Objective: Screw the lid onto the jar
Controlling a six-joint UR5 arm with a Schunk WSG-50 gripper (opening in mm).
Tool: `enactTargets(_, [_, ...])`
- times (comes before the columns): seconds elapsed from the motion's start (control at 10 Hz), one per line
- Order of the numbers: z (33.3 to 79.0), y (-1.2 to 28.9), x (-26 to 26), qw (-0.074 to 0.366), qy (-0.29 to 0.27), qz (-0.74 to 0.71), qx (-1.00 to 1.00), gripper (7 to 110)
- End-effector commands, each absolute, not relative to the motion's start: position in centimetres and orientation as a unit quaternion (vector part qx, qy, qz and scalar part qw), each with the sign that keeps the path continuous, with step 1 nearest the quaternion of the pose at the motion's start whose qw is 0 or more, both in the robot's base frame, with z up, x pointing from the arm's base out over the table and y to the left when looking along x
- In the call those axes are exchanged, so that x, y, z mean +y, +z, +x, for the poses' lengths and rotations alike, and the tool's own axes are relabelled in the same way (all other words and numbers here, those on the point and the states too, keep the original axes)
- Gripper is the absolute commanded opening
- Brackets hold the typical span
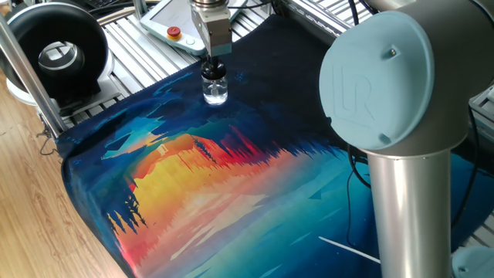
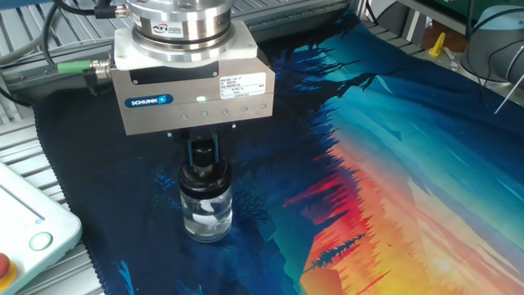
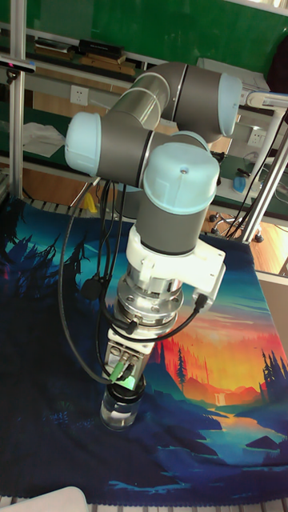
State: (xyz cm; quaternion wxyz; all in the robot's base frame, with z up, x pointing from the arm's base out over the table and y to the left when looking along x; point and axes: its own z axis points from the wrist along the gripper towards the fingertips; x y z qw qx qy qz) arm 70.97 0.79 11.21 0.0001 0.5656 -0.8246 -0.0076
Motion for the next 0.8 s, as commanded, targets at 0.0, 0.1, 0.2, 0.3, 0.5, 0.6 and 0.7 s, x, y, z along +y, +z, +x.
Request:
enactTargets(0.0, [71.2,11.32,0.66,-0.003,-0.005,0.54,-0.842,22])
enactTargets(0.1, [71.22,11.34,0.66,-0.002,-0.004,0.531,-0.847,7])
enactTargets(0.2, [71.26,11.4,0.73,-0.002,-0.004,0.523,-0.852,7])
enactTargets(0.3, [71.32,11.47,0.72,0.0,-0.001,0.516,-0.857,7])
enactTargets(0.5, [71.48,11.41,0.79,-0.003,-0.001,0.493,-0.87,7])
enactTargets(0.6, [71.63,11.34,0.48,-0.002,0.004,0.481,-0.877,7])
enactTargets(0.7, [71.69,11.11,0.43,-0.002,0.004,0.476,-0.88,7])
